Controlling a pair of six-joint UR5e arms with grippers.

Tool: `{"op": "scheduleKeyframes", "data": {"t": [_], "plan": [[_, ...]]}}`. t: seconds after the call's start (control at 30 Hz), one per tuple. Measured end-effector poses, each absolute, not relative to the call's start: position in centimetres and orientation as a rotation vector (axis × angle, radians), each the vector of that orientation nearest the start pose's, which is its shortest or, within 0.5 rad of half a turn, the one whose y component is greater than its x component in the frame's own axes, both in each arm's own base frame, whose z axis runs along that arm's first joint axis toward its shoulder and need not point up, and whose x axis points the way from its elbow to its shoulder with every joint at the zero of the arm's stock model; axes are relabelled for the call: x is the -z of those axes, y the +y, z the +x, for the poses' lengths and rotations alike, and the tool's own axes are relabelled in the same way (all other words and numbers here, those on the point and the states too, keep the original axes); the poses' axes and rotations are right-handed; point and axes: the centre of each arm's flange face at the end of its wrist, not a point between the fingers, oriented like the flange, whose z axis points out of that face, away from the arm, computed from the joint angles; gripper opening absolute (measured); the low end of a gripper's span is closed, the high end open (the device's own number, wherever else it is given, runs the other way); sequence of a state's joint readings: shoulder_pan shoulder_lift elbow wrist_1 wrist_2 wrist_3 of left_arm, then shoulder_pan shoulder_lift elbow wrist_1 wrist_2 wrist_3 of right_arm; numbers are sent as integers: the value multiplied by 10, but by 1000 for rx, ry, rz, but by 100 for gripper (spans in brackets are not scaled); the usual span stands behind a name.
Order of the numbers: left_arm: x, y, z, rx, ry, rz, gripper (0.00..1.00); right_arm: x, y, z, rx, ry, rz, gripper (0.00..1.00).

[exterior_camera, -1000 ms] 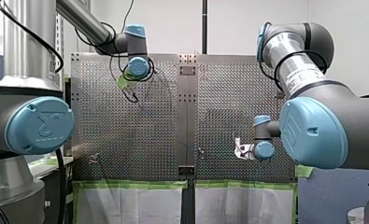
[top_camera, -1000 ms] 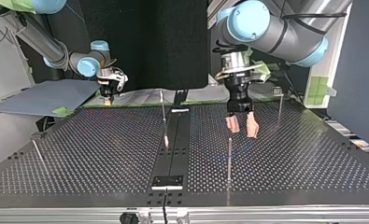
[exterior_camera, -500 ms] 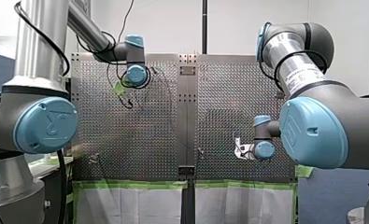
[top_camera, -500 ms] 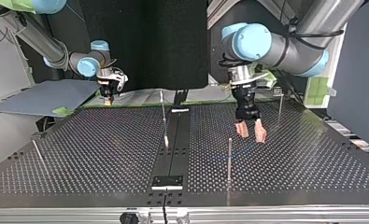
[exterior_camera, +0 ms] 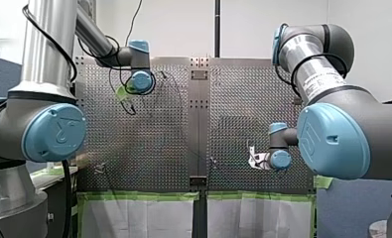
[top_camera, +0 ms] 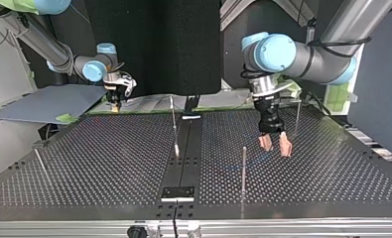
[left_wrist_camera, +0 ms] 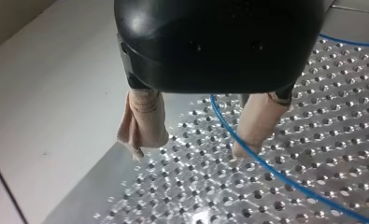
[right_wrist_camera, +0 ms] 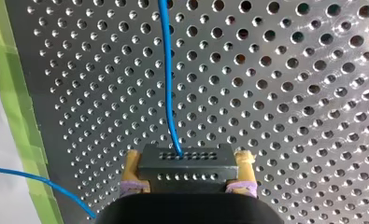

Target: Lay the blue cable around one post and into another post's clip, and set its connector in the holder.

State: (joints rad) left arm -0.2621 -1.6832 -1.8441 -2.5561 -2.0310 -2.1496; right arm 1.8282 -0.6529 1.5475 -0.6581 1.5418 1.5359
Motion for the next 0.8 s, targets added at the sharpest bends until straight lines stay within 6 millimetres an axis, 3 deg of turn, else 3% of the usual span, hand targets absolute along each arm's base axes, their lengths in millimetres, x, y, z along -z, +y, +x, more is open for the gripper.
{"op": "scheduleKeyframes", "data": {"t": [0.37,0.67,0.8], "plan": [[-345,-231,512,380,1299,-590,100,5,-600,300,-1260,-1174,1625,0],[-374,-215,537,344,1229,-637,100,5,-600,300,-1259,-1176,1628,0],[-376,-215,549,348,1232,-630,100,5,-600,300,-1259,-1176,1628,0]]}}
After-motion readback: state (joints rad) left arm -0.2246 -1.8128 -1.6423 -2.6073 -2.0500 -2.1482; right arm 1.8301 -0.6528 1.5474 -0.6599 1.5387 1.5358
